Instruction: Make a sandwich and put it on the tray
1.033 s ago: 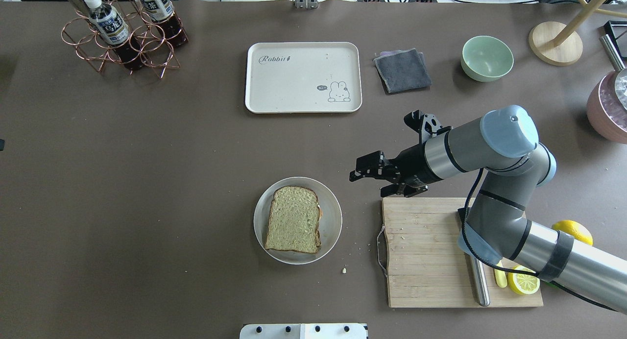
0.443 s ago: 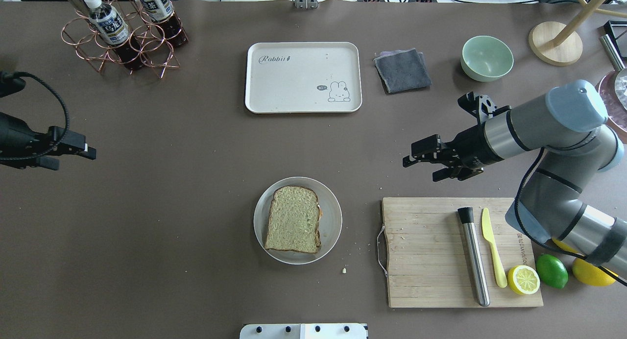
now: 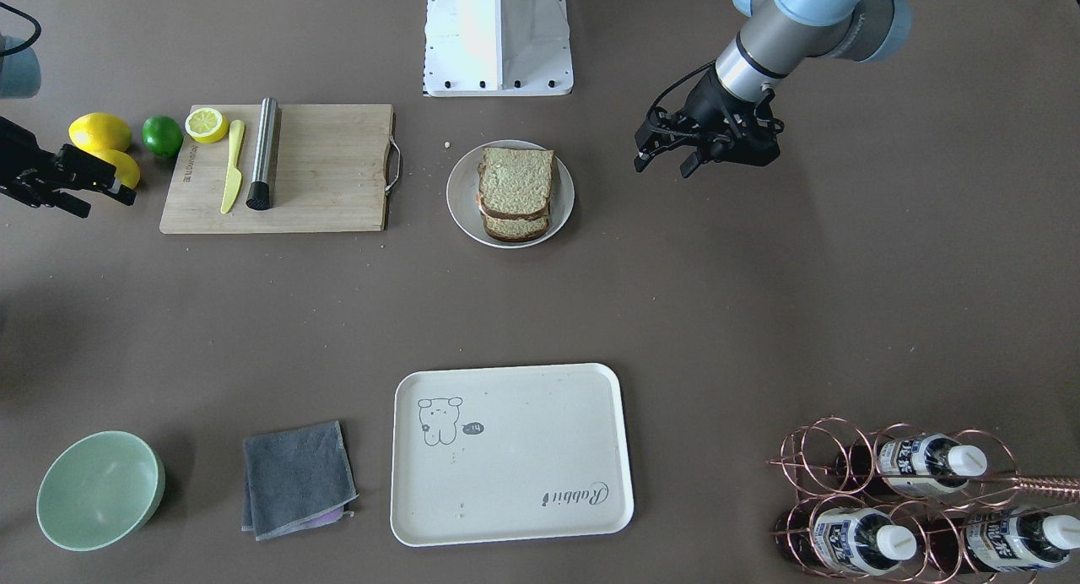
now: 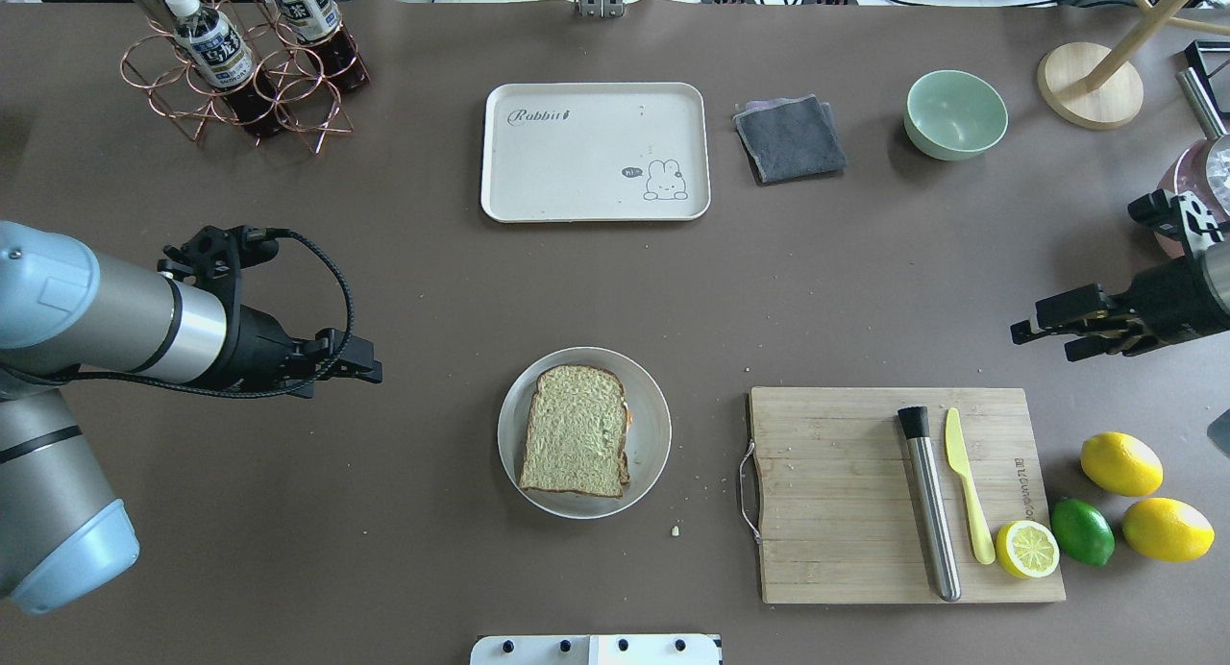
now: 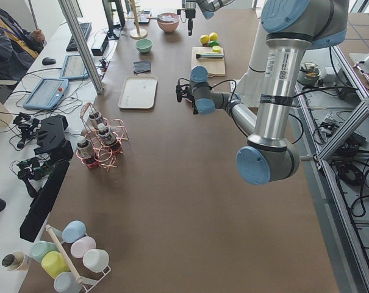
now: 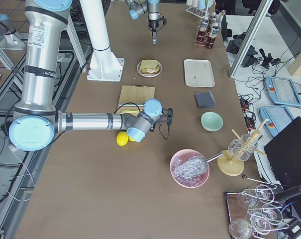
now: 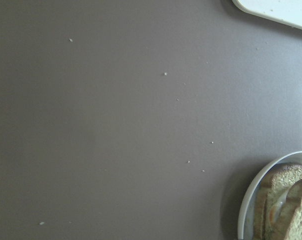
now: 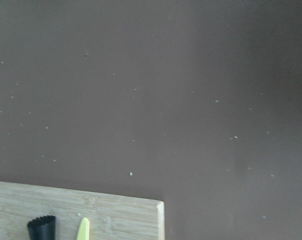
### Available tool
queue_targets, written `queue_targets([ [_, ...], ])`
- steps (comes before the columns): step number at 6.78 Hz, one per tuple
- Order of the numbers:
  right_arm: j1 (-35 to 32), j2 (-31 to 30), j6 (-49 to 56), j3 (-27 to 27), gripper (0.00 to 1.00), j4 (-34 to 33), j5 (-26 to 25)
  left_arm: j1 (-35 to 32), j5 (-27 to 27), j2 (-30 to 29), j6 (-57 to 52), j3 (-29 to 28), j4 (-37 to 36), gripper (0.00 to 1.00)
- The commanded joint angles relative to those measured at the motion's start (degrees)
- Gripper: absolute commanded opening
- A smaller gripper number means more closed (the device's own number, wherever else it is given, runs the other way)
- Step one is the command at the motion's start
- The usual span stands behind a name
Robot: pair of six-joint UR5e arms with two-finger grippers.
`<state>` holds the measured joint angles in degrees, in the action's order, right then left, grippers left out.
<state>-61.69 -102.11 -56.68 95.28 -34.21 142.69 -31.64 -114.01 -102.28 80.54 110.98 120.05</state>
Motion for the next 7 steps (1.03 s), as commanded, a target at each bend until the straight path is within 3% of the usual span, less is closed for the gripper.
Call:
queue_targets([
  [1, -3.43, -6.67, 10.06, -0.53, 1.00, -0.07, -0.04, 1.40, 0.98, -1.87, 0.14, -1.29, -0.08, 0.75],
  [4, -7.90, -8.99, 22.87, -1.15, 1.00, -5.57, -2.84, 4.12, 6.34, -2.75, -0.12, -2.17, -0.17, 0.70],
  [6, -15.18, -6.27, 39.03, -0.71, 1.00, -19.42, -3.11, 4.39, 6.35, -3.45, 0.49, -2.17, -0.34, 0.70],
  [7, -18.09, -4.96, 46.07, -0.36, 1.00, -25.76, -5.03, 4.39, 6.35, -4.93, 1.80, -1.47, -5.22, 0.70],
])
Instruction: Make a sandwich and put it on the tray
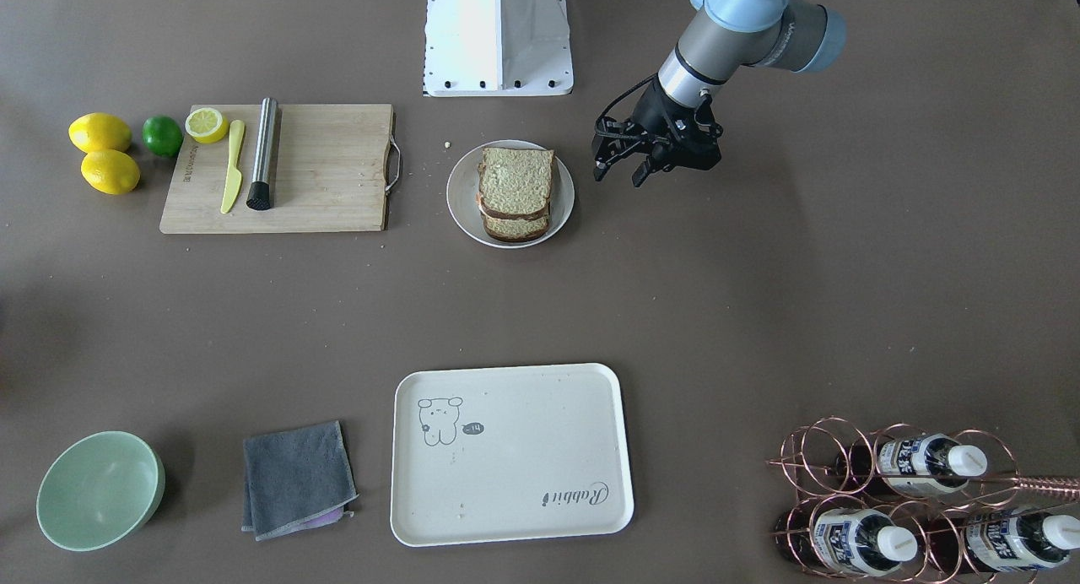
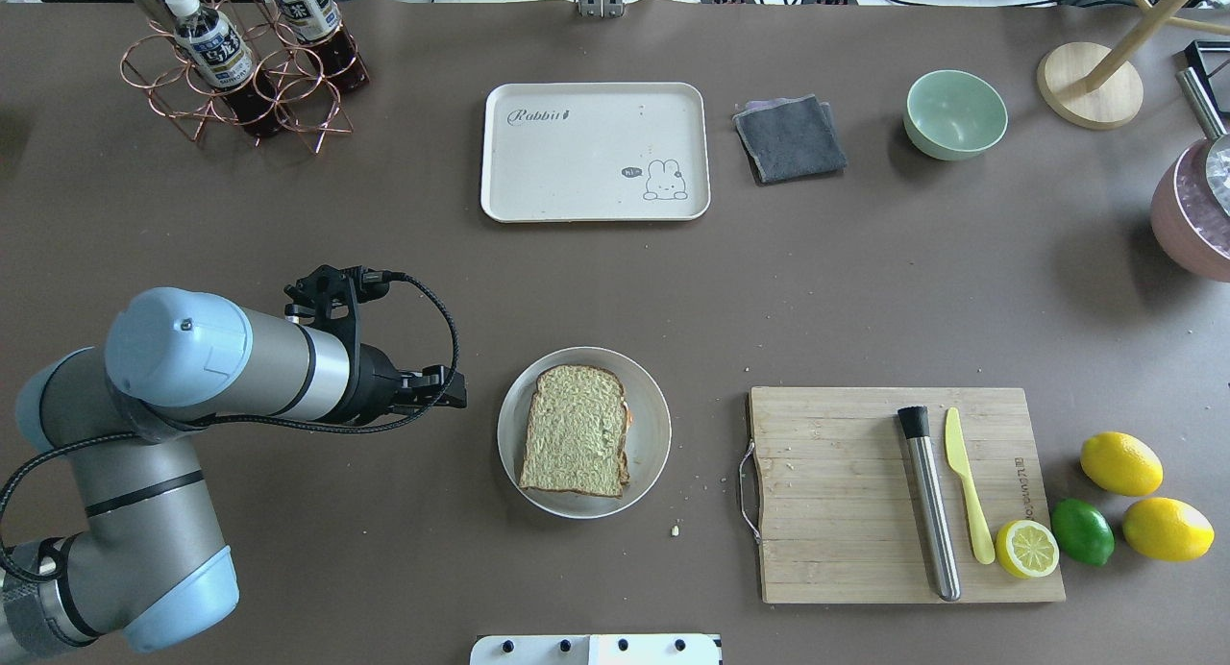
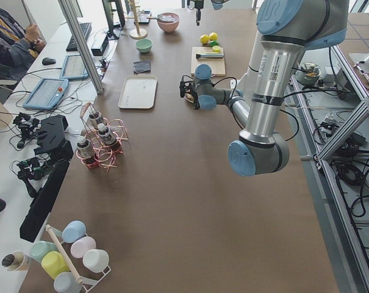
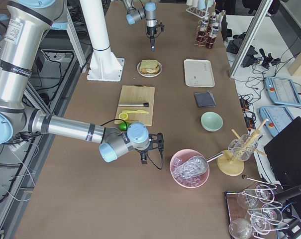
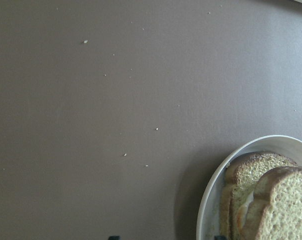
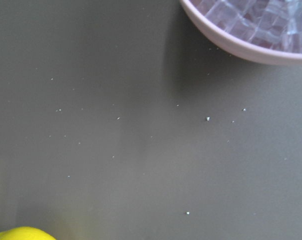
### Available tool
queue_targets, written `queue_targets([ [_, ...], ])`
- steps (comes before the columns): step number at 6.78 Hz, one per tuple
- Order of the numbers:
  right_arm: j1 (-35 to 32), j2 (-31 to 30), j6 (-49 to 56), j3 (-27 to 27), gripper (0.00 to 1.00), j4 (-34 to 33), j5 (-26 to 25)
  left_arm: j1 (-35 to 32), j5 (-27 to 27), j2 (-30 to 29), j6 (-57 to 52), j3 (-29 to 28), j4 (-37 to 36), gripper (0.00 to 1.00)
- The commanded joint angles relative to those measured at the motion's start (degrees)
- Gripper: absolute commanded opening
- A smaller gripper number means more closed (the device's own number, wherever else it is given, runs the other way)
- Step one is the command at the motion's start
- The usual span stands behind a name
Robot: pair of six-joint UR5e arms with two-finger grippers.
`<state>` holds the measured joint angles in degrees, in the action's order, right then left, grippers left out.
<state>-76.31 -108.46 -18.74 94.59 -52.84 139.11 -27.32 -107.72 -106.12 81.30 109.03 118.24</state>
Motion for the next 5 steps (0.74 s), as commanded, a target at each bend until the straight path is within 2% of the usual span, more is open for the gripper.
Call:
queue_targets([
  [1, -5.40, 2.45, 13.24, 0.42, 1.00, -11.89, -2.43, 1.03, 2.14, -4.15, 1.23, 0.39, -9.55, 0.70],
  [2, -6.47, 2.55, 17.30, 0.86, 1.00, -15.15, -4.35, 4.87, 5.73, -4.97, 1.23, -0.13, -10.74, 0.70],
  [3, -7.70, 3.94, 19.43, 1.29, 1.00, -18.49, -5.68, 5.51, 6.64, -6.02, 1.23, -0.31, -10.84, 0.70],
  [5, -9.37, 5.18, 23.91, 1.30, 1.00, -22.90, -6.48, 5.87, 6.82, -8.91, 1.14, -4.42, -10.57, 0.69],
])
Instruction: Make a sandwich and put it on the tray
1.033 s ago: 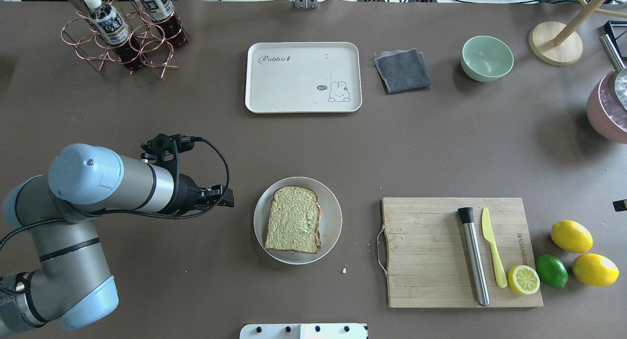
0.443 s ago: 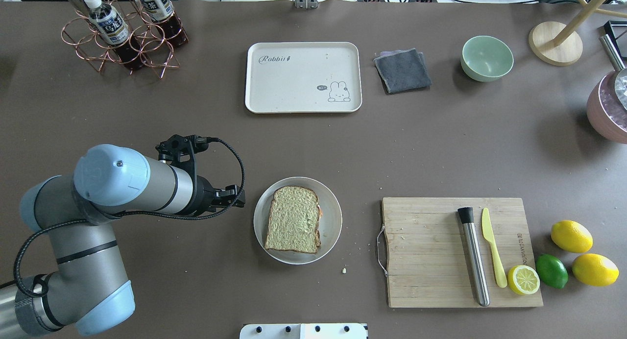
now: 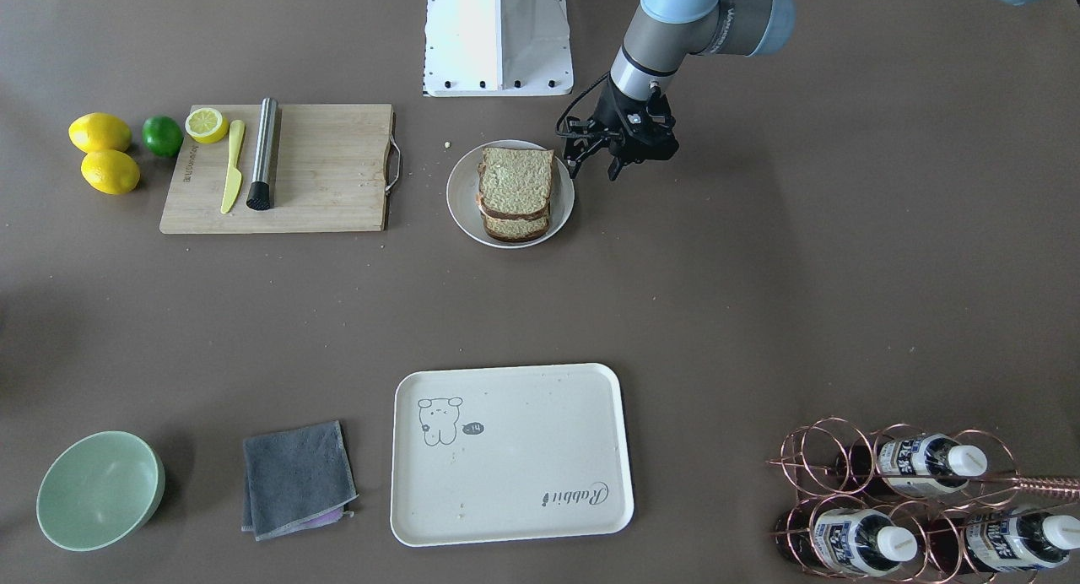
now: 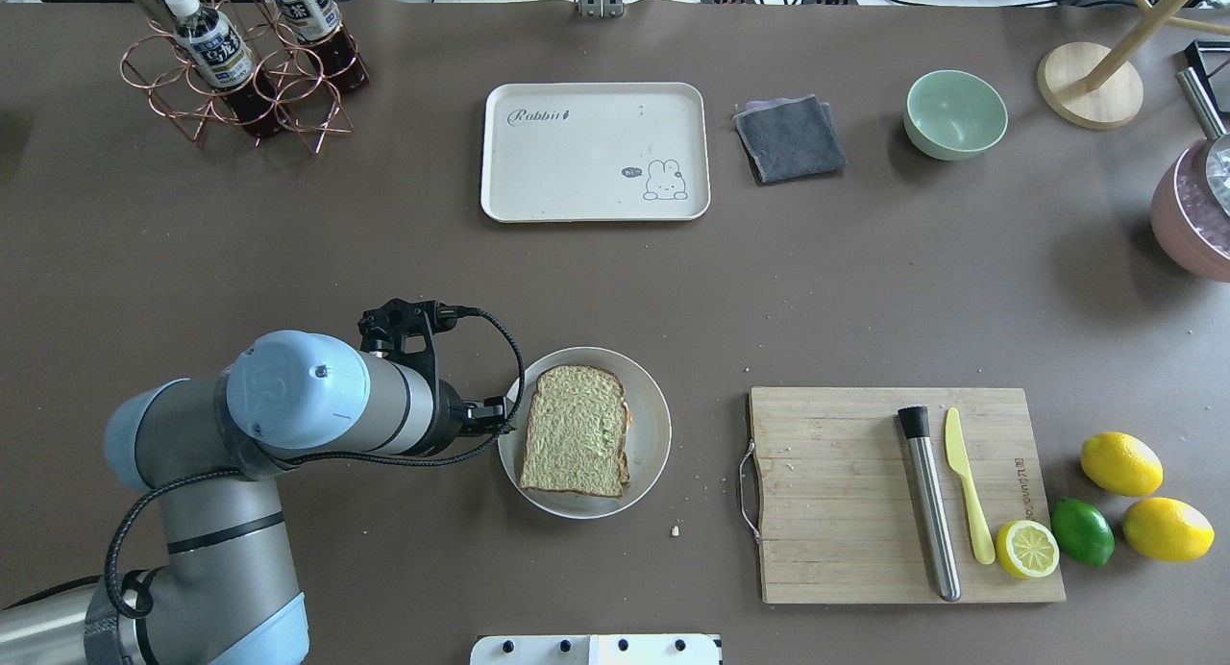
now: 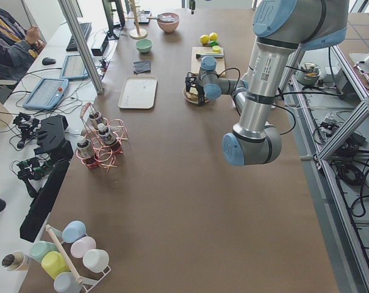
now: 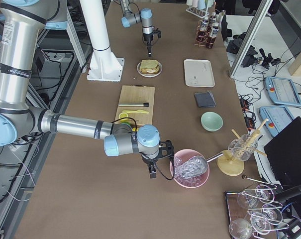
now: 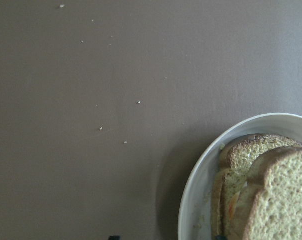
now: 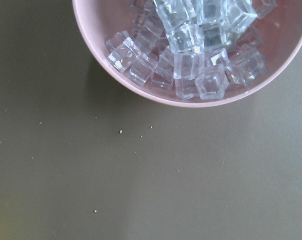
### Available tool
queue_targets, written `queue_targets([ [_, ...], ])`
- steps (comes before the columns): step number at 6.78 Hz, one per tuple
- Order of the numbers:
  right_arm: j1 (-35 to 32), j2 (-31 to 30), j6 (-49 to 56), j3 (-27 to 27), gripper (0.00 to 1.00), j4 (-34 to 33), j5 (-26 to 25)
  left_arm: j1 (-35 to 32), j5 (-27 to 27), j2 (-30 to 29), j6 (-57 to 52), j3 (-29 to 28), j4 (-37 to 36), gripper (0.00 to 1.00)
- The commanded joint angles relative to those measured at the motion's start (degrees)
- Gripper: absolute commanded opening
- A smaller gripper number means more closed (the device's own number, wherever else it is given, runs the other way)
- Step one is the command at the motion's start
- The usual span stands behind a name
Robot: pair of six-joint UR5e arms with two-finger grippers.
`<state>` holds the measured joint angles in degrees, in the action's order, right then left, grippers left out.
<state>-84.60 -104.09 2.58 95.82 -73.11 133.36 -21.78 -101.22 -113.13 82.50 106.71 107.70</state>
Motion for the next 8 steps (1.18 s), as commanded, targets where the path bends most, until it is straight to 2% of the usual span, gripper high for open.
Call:
queue_targets([
  [1, -1.35, 0.82, 2.69, 0.15, 1.00, -2.74, -0.73, 0.25, 0.76, -2.00, -0.32, -2.99, 0.05, 0.64],
  [3, -1.62, 0.82, 2.70, 0.24, 1.00, -2.83, -0.64, 0.33, 1.55, -2.09, -0.41, -4.32, 0.49, 0.60],
  [5, -1.53, 0.82, 2.70, 0.24, 1.00, -2.83, -0.64, 1.29, 1.55, -2.53, -0.33, -4.50, 0.49, 0.50],
  [7, -1.62, 0.82, 2.70, 0.41, 1.00, -3.00, -0.29, 2.26, 2.61, -2.62, -0.24, -4.50, 0.49, 0.34],
  [8, -1.62, 0.82, 2.70, 0.50, 1.00, -3.27, -0.03, 2.27, 2.61, -2.62, -0.24, -4.58, 0.49, 0.34],
])
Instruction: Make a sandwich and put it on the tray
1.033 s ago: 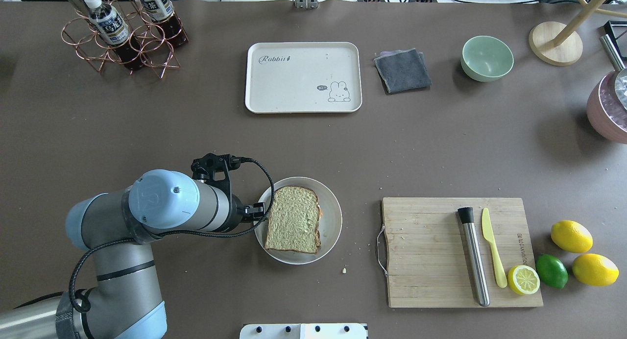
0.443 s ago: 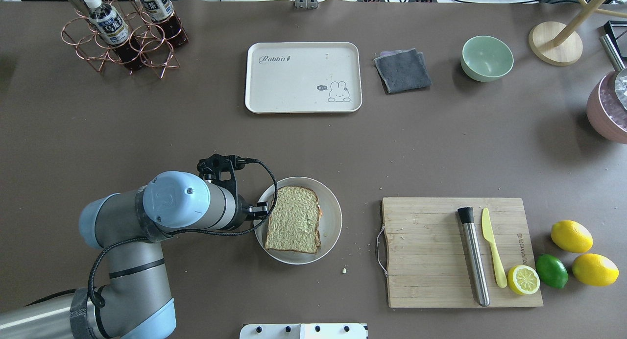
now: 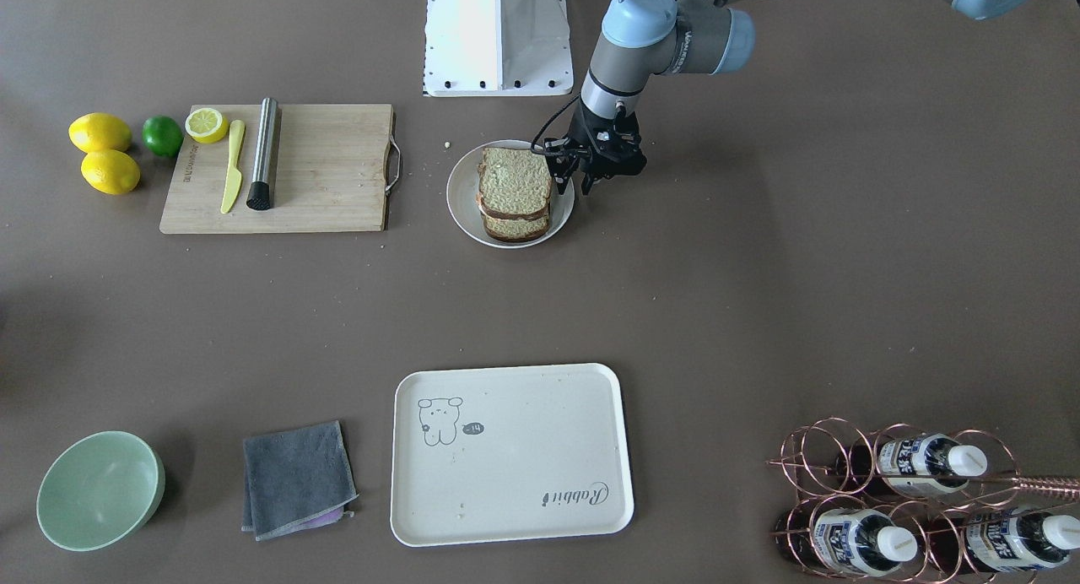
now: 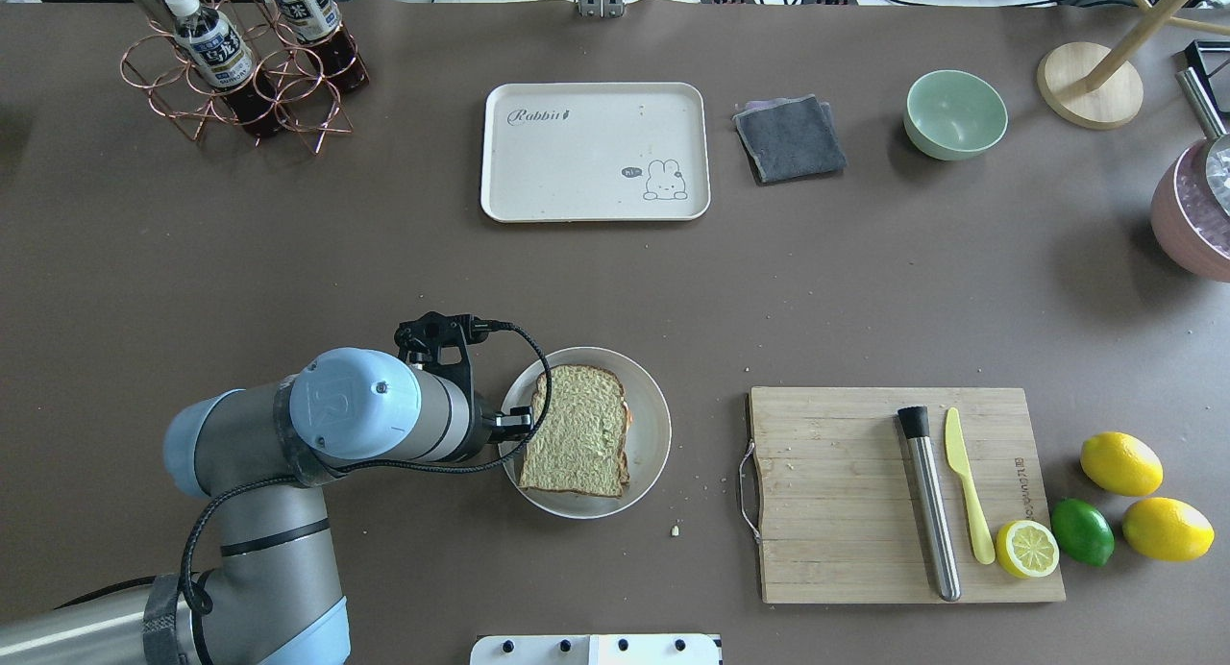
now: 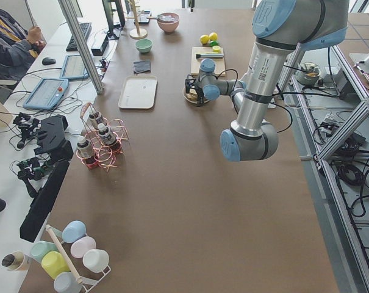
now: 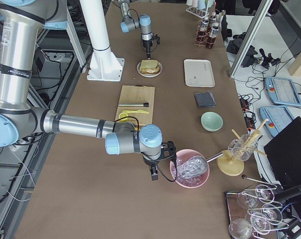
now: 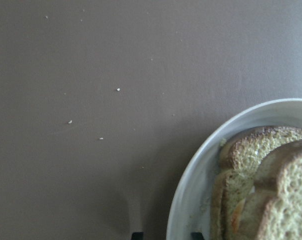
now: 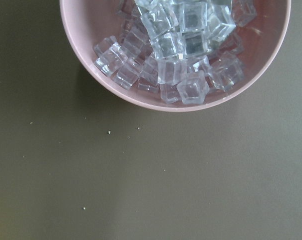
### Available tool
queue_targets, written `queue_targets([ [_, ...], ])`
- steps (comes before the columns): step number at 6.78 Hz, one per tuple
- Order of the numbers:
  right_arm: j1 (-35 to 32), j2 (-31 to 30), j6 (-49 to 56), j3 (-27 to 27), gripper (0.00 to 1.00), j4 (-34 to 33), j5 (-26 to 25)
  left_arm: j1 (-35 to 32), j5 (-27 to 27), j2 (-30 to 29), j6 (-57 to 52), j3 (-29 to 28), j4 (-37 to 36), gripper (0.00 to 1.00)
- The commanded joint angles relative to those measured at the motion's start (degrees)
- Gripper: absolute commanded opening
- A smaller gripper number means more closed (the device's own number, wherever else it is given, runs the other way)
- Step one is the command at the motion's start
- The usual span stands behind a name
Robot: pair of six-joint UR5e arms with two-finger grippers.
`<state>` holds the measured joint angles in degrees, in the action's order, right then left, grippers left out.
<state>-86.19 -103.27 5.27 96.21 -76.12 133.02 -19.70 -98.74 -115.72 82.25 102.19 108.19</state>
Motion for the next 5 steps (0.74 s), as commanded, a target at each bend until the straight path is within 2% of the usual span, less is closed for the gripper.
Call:
queue_targets([
  [1, -0.12, 0.00, 0.00, 0.21, 1.00, -0.25, 0.57, 0.28, 0.13, -0.03, -0.08, -0.07, 0.00, 0.25],
  [3, -0.64, 0.00, 0.00, 0.21, 1.00, -0.25, 0.92, 0.28, 0.13, -0.03, -0.08, -0.77, 0.35, 0.11],
  [4, -0.91, 0.00, 0.00, 0.21, 1.00, -0.25, 1.28, 0.71, 0.13, 0.06, -0.08, -1.03, 1.14, 0.00],
  [5, -1.26, -0.17, 0.09, 0.38, 1.00, -0.25, 1.71, 0.72, -0.04, -0.03, -0.08, -0.86, 1.14, 0.00],
])
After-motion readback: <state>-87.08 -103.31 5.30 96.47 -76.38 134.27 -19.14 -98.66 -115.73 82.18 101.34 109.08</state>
